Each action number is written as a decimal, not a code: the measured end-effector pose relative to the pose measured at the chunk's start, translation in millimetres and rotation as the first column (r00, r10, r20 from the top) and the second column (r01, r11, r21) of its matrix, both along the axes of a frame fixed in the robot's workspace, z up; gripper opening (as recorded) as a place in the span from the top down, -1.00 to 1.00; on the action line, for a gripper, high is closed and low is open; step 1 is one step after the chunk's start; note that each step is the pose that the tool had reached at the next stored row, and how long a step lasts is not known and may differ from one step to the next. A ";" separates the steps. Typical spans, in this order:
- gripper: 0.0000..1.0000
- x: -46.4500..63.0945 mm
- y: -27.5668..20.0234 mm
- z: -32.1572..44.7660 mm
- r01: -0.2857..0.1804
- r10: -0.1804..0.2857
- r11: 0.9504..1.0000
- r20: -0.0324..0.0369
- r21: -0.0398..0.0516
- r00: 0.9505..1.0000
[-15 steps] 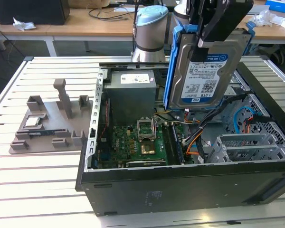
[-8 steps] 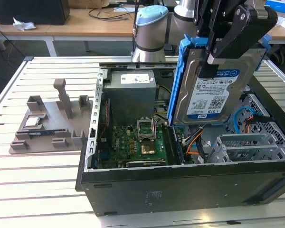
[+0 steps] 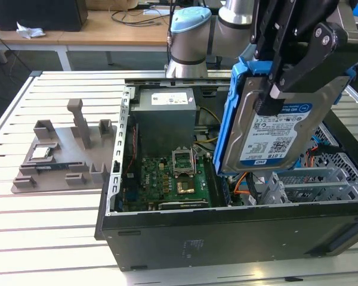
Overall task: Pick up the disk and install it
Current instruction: 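Pick up the disk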
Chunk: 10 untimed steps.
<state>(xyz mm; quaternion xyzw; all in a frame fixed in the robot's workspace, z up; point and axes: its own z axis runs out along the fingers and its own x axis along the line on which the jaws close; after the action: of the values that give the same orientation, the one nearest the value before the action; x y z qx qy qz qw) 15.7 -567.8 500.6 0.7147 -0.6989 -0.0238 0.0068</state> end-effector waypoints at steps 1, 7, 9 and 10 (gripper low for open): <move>0.27 1.3 -0.4 -0.1 0.001 -0.001 1.000 0.000 0.006 1.000; 0.27 14.5 -0.6 -0.5 0.007 -0.007 0.999 0.000 0.032 1.000; 0.27 22.8 -0.6 -1.0 0.008 -0.008 0.999 -0.001 0.031 1.000; 0.27 29.0 -0.6 -2.2 0.009 -0.009 1.000 -0.001 0.030 1.000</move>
<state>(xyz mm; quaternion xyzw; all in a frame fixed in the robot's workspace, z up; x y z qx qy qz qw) 44.7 -568.4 498.3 0.7117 -0.7016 -0.0346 -0.0037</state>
